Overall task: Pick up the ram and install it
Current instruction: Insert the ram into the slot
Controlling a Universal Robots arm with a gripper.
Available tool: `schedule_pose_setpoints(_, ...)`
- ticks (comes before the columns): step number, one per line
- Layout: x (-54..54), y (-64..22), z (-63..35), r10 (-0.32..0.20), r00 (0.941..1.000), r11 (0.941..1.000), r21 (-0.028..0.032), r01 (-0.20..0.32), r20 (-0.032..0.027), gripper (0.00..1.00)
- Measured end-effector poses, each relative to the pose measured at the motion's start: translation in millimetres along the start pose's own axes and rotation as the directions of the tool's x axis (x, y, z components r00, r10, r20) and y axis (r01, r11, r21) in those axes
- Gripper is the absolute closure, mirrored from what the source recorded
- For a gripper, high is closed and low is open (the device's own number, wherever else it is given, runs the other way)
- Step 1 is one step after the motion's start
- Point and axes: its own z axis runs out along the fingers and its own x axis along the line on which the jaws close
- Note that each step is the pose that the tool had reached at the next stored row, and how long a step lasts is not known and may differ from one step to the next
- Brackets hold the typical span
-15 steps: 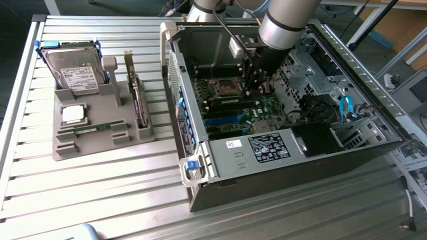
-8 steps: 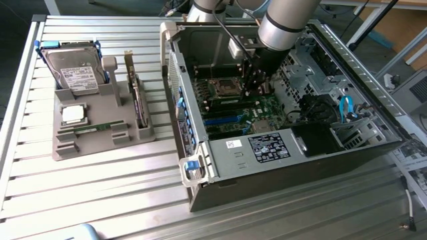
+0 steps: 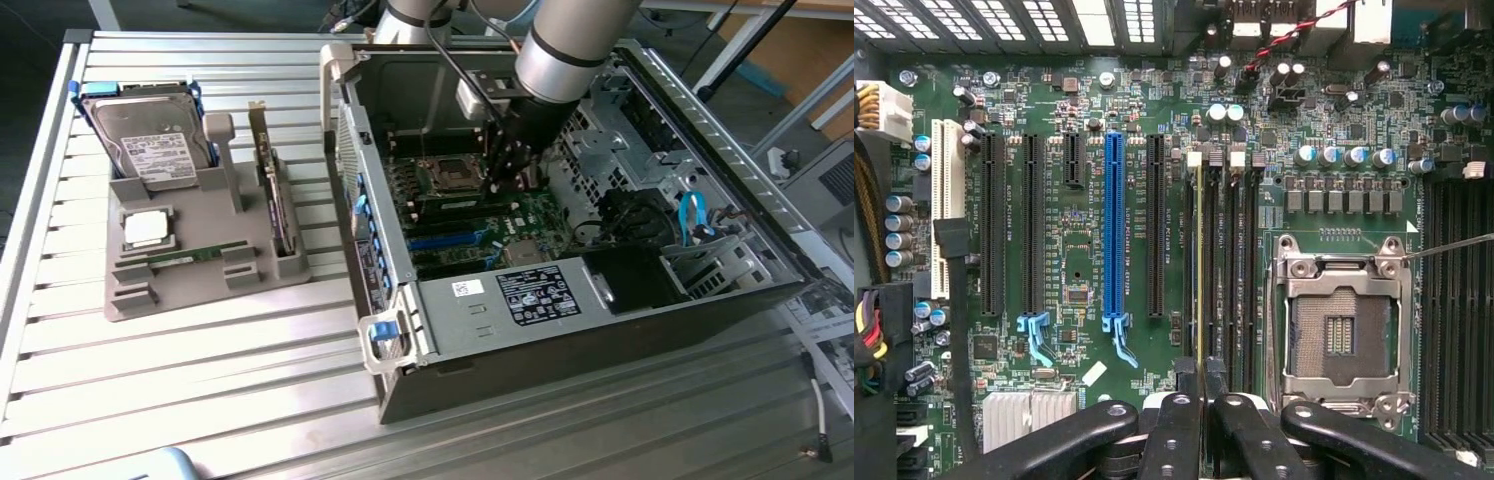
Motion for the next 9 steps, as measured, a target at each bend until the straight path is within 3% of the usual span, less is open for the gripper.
schedule_pose_setpoints(9, 0.0, 0.3, 0.2, 0.0, 1.0, 1.0, 0.0, 0.0, 0.0, 0.88)
